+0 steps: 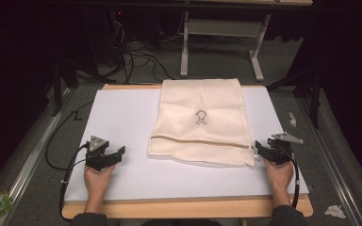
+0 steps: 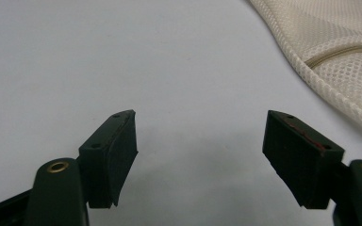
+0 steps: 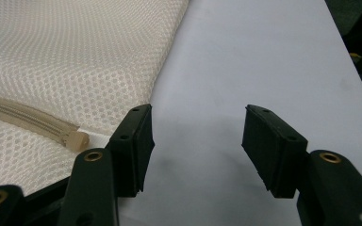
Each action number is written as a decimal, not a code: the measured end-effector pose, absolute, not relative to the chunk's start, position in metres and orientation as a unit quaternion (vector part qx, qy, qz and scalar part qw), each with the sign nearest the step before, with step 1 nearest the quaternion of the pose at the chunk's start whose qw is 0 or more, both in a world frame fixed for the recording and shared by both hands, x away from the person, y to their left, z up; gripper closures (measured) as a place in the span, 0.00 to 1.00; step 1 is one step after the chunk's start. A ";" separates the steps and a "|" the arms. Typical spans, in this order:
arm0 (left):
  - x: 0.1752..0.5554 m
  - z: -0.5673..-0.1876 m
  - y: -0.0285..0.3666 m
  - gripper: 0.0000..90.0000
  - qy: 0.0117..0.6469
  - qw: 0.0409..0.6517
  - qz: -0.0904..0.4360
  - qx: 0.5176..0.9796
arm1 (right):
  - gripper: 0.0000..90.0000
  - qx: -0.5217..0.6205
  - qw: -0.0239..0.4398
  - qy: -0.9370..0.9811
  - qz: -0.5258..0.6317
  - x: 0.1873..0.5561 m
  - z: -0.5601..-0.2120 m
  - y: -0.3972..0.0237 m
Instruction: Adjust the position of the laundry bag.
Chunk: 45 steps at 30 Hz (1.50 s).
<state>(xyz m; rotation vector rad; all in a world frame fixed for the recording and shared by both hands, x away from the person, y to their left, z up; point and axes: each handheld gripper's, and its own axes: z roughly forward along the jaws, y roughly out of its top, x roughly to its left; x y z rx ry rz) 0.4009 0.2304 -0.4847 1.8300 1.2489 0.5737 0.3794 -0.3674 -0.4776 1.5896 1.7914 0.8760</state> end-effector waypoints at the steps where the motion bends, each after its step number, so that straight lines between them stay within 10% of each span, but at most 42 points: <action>1: 0.401 -0.485 0.231 0.30 0.497 0.414 0.227 0.728 | 0.48 0.597 0.292 0.672 0.328 0.379 -0.478 -0.367; 25: 0.408 -0.483 0.222 0.30 0.502 0.426 0.167 0.733 | 0.50 0.616 0.257 0.657 0.352 0.378 -0.472 -0.373; 45: 0.423 -0.463 0.138 0.28 0.457 0.407 0.116 0.783 | 0.49 0.579 0.220 0.698 0.359 0.375 -0.463 -0.338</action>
